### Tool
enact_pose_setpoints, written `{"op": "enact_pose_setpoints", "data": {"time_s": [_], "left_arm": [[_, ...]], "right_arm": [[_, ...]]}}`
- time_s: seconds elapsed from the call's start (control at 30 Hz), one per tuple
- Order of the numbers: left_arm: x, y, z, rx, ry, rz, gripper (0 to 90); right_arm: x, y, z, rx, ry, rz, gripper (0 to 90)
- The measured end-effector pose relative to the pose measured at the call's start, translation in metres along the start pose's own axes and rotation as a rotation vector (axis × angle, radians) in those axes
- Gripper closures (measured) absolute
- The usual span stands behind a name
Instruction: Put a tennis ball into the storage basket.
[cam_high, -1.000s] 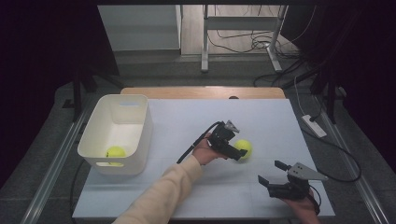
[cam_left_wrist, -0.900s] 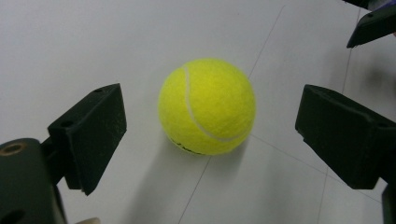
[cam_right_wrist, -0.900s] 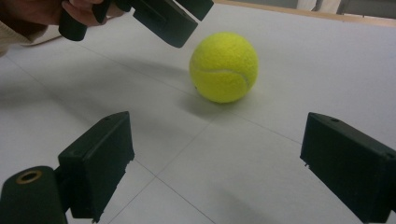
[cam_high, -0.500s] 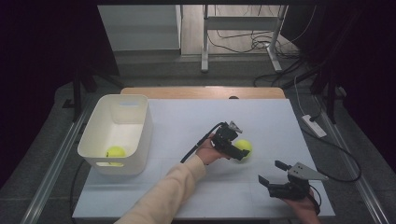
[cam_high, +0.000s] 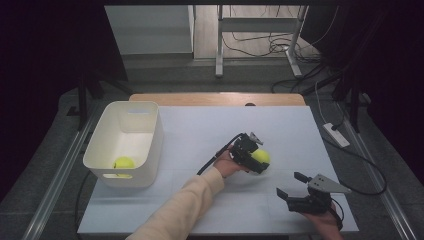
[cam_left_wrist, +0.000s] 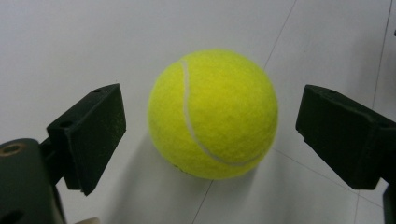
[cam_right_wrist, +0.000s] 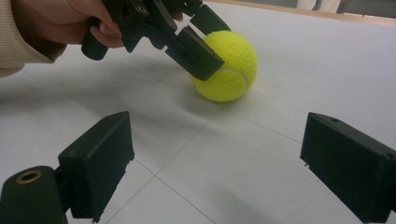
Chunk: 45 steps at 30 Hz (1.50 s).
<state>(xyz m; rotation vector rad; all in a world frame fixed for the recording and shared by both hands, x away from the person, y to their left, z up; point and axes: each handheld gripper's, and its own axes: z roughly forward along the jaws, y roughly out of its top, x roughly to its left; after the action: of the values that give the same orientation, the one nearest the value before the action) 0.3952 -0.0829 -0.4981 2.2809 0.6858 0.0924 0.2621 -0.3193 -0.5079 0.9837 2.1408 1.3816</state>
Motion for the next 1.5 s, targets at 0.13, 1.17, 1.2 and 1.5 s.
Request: {"op": "enact_pose_setpoints", "data": {"time_s": [0.13, 1.17, 1.2, 1.5], "left_arm": [[-0.003, 0.002, 0.007, 0.007, 0.003, -0.001, 9.7], [-0.005, 0.004, 0.006, 0.028, 0.032, 0.023, 26.5], [-0.005, 0.004, 0.004, 0.026, 0.032, 0.027, 26.5], [-0.007, 0.003, -0.010, 0.006, 0.043, 0.046, 26.4]], "right_arm": [[0.000, 0.000, 0.000, 0.002, -0.001, 0.000, 9.2], [-0.001, -0.001, -0.001, 0.004, -0.007, -0.001, 9.3], [-0.001, -0.001, -0.001, 0.003, -0.007, -0.001, 9.3], [0.000, -0.001, -0.001, 0.006, -0.008, -0.002, 9.3]]}}
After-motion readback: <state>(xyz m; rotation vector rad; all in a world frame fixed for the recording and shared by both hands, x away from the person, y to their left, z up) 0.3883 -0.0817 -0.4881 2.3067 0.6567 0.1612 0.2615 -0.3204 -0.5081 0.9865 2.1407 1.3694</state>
